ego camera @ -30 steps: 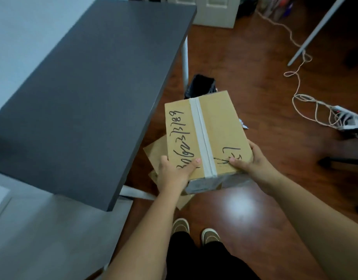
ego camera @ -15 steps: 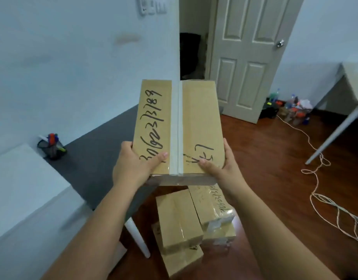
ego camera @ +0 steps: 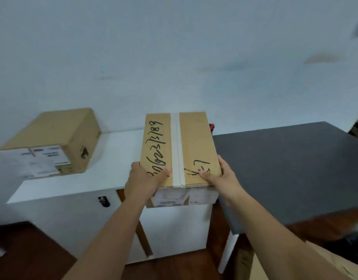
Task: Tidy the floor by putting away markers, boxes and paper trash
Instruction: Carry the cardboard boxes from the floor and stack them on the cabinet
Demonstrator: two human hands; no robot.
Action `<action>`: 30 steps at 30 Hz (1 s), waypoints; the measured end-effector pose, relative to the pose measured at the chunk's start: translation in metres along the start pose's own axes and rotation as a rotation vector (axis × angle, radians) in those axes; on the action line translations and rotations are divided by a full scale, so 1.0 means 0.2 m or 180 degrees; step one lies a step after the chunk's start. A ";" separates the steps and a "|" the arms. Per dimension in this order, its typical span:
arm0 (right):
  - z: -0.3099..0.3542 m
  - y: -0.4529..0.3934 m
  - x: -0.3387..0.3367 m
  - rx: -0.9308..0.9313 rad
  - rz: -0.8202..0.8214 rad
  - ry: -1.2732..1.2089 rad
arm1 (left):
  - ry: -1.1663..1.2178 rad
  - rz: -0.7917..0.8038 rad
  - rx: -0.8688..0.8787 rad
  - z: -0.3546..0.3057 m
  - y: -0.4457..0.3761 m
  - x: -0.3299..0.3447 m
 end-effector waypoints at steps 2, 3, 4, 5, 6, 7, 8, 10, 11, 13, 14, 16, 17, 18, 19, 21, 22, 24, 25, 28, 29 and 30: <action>-0.02 -0.11 0.20 0.0078 0.0084 0.0073 | 0.0006 -0.0114 0.0047 0.12 -0.08 -0.12; -0.02 -0.18 0.30 0.0069 0.0129 0.0115 | -0.0040 -0.0179 0.0110 0.16 -0.14 -0.18; 0.00 -0.24 0.40 0.0027 0.0203 0.0155 | -0.0200 -0.0275 0.0232 0.17 -0.20 -0.25; 0.03 -0.31 0.49 -0.0004 0.0288 0.0209 | -0.0537 -0.0425 0.0410 0.18 -0.27 -0.31; 0.06 -0.39 0.62 -0.0020 0.0381 0.0281 | -0.0984 -0.0636 0.0580 0.19 -0.35 -0.40; 0.08 -0.46 0.71 -0.0036 0.0419 0.0339 | -0.1424 -0.0765 0.0707 0.19 -0.42 -0.46; 0.10 -0.51 0.76 -0.0051 0.0422 0.0385 | -0.1740 -0.0777 0.0756 0.18 -0.48 -0.49; 0.13 -0.63 0.94 -0.0053 0.0483 0.0516 | -0.2055 -0.0775 0.0662 0.24 -0.65 -0.59; 0.14 -0.69 1.02 -0.0047 0.0496 0.0600 | -0.2149 -0.0766 0.0599 0.28 -0.74 -0.63; 0.15 -0.79 1.16 -0.0026 0.0508 0.0666 | -0.2224 -0.0751 0.0480 0.33 -0.90 -0.72; 0.16 -0.84 1.22 -0.0040 0.0492 0.0669 | -0.2222 -0.0753 0.0440 0.35 -0.98 -0.76; 0.18 -0.92 1.33 -0.0044 0.0389 0.0662 | -0.2203 -0.0782 0.0349 0.39 -1.11 -0.83; 0.19 -0.95 1.37 -0.0016 0.0311 0.0682 | -0.2176 -0.0776 0.0258 0.41 -1.18 -0.85; 0.19 -1.00 1.40 0.0024 0.0231 0.0723 | -0.2156 -0.0748 0.0134 0.43 -1.24 -0.87; 0.19 -1.03 1.43 0.0060 0.0167 0.0770 | -0.2161 -0.0731 0.0025 0.45 -1.30 -0.88; 0.19 -1.10 1.49 0.0093 0.0119 0.0777 | -0.2183 -0.0784 0.0011 0.47 -1.38 -0.90; 0.19 -1.13 1.51 0.0087 0.0101 0.0753 | -0.2143 -0.0856 0.0147 0.46 -1.41 -0.91; 0.19 -1.15 1.53 0.0064 0.0020 0.0698 | -0.1944 -0.0996 0.0510 0.44 -1.46 -0.93; 0.18 -1.16 1.54 0.0061 -0.0028 0.0652 | -0.1817 -0.0974 0.0599 0.43 -1.49 -0.95; 0.18 -1.16 1.54 0.0075 -0.0121 0.0545 | -0.1625 -0.0710 0.0601 0.43 -1.51 -0.95; 0.18 -1.16 1.54 0.0084 -0.0131 0.0530 | -0.1672 -0.0585 0.0563 0.42 -1.51 -0.94; 0.18 -1.14 1.54 0.0125 -0.0137 0.0517 | -0.1767 -0.0437 0.0486 0.41 -1.50 -0.92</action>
Point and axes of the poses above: each hand's wrist, its own y-axis away from the middle knuckle, its own x-axis out of the palm, z = x × y, the point moved 9 cm from there along -y, towards the middle knuckle, and after that the axes turned 5 degrees about y, right-handed, at the moved point
